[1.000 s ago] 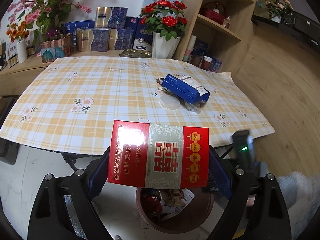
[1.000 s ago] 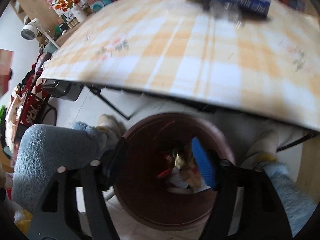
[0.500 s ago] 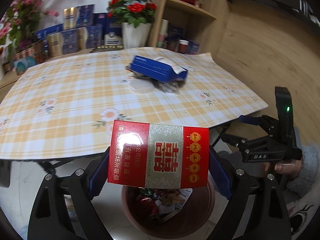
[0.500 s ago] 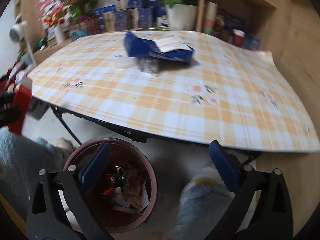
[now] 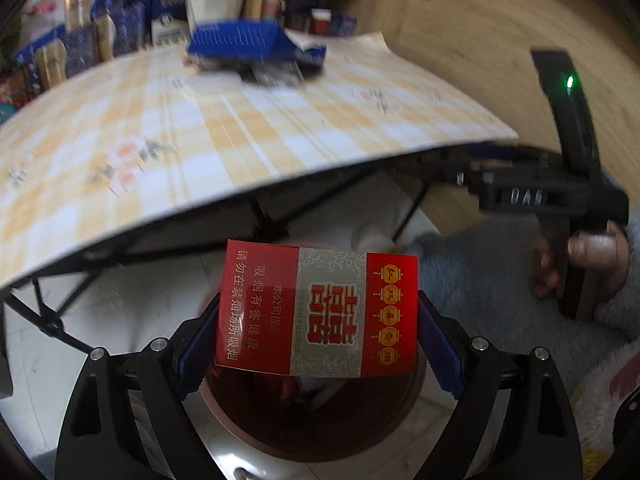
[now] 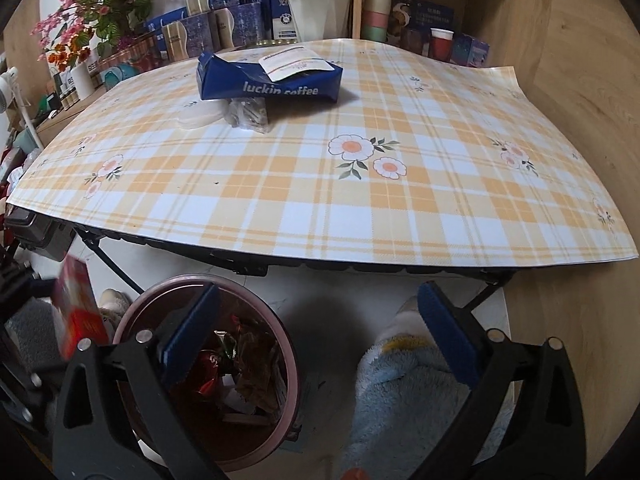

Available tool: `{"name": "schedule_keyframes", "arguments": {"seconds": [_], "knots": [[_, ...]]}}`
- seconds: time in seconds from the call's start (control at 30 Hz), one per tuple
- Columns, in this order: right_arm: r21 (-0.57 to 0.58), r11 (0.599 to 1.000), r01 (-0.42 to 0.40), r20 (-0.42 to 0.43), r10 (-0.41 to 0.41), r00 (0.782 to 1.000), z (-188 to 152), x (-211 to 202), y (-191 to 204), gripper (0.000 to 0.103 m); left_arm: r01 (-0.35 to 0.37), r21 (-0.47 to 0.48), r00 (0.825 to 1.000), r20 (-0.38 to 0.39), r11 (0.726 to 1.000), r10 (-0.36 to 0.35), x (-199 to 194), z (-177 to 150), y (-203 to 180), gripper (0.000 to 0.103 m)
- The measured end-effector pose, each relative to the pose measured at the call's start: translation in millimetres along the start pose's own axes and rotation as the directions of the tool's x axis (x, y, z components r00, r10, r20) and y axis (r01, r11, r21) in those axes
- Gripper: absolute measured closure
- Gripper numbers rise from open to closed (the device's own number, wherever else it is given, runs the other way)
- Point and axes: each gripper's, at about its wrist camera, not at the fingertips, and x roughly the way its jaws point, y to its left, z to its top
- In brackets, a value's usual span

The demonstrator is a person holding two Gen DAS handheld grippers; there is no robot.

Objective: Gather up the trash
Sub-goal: 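Lower the red box in the left gripper into the bin and open it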

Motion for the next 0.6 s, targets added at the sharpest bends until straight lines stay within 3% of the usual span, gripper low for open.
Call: {"name": "schedule_keyframes", "arguments": {"seconds": [0.17, 0.6], "knots": [[-0.012, 1.0, 0.003, -0.004, -0.003, 1.0, -1, 1, 1, 0.006, 0.023, -0.013, 0.998, -0.06, 1.0, -0.024, 14, -3, 3, 0.016], [-0.009, 1.0, -0.002, -0.005, 0.002, 1.0, -1, 1, -1, 0.006, 0.012, -0.012, 0.998, -0.057, 1.0, -0.012, 14, 0, 4, 0.015]]}}
